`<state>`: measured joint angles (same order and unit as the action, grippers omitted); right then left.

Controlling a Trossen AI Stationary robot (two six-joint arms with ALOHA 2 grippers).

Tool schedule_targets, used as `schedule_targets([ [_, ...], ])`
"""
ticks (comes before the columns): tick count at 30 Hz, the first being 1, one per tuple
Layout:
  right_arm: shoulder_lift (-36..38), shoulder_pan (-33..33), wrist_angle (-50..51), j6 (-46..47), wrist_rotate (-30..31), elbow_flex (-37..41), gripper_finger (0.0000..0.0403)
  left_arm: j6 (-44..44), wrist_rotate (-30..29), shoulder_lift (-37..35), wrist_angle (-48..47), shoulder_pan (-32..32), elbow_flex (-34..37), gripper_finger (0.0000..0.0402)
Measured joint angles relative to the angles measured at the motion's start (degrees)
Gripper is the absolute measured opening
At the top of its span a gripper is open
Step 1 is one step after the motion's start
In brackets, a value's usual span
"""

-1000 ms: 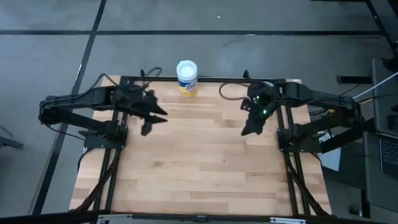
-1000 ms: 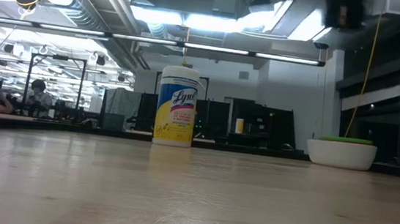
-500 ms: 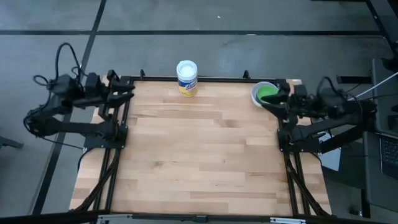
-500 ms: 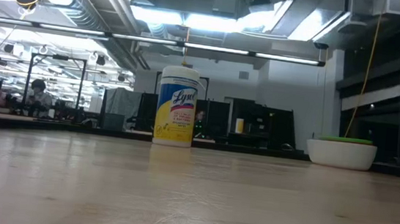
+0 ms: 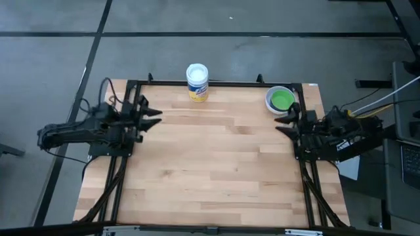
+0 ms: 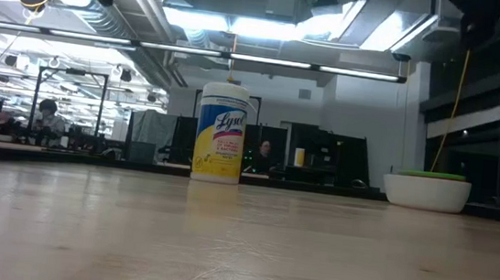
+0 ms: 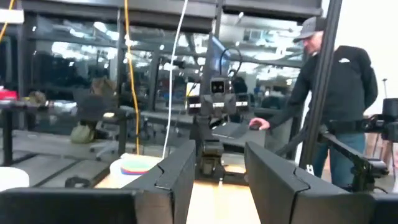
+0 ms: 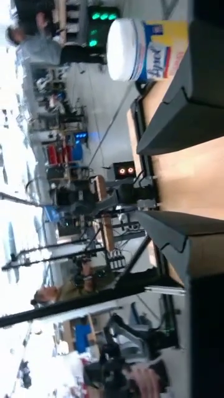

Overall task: Nest bowls inside each other
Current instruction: Return to Home Position

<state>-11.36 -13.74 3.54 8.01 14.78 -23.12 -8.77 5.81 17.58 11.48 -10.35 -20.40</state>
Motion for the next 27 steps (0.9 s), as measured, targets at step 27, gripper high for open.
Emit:
schedule_targets([
  [27,11.2,3.8,-6.5,-2.1,0.3,22.2,0.015,4.5,1.2,-9.6,5.7,-5.1,19.9,0.0135],
])
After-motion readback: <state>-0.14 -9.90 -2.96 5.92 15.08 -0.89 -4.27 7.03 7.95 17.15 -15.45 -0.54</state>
